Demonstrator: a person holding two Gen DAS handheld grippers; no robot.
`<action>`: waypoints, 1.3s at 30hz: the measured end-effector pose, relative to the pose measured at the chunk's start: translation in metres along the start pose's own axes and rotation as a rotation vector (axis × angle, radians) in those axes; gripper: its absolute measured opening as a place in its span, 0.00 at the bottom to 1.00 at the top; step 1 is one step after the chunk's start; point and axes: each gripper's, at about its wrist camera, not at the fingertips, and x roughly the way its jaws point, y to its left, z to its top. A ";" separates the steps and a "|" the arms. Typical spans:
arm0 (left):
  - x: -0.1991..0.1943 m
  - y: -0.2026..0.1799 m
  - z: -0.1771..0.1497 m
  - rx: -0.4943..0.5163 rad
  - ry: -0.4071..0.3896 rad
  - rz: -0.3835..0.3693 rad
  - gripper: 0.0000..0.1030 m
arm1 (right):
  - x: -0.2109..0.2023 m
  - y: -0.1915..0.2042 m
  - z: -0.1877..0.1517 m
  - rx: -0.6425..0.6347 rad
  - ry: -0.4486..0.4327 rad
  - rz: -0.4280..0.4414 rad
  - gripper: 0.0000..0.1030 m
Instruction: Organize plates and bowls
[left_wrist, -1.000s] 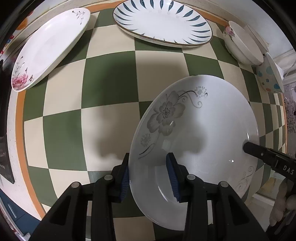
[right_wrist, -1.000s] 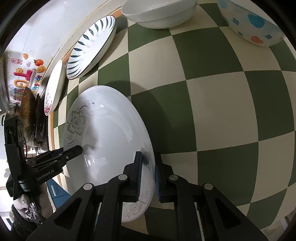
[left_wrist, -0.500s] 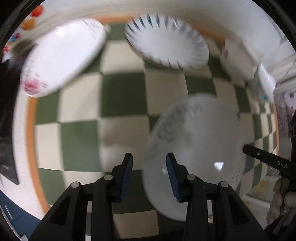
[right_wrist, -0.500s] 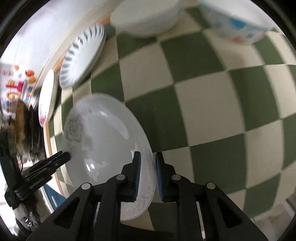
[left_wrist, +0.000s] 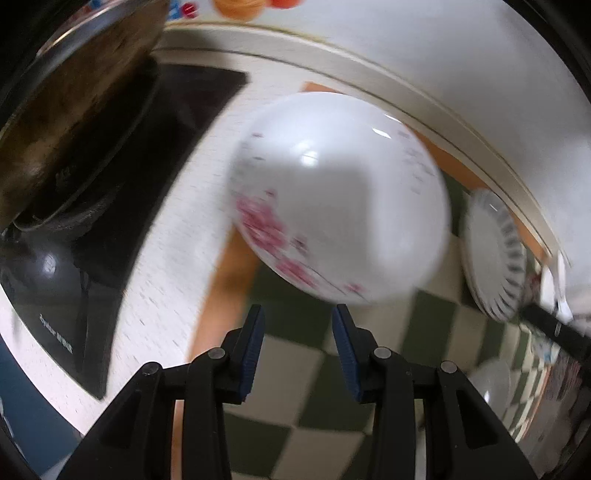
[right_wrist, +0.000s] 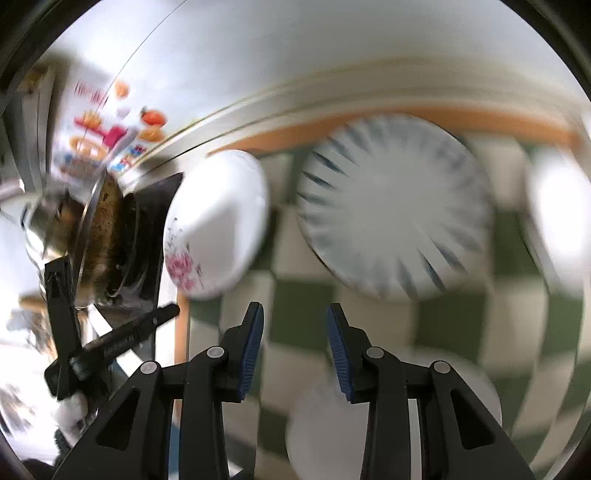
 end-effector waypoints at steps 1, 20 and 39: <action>0.005 0.005 0.006 -0.011 0.001 0.000 0.34 | 0.013 0.011 0.019 -0.027 0.011 -0.004 0.37; 0.048 0.031 0.067 -0.053 0.007 -0.016 0.24 | 0.142 0.017 0.140 -0.054 0.147 0.043 0.18; -0.017 -0.011 0.036 0.050 -0.070 -0.031 0.24 | 0.024 -0.018 0.054 -0.041 0.036 0.102 0.13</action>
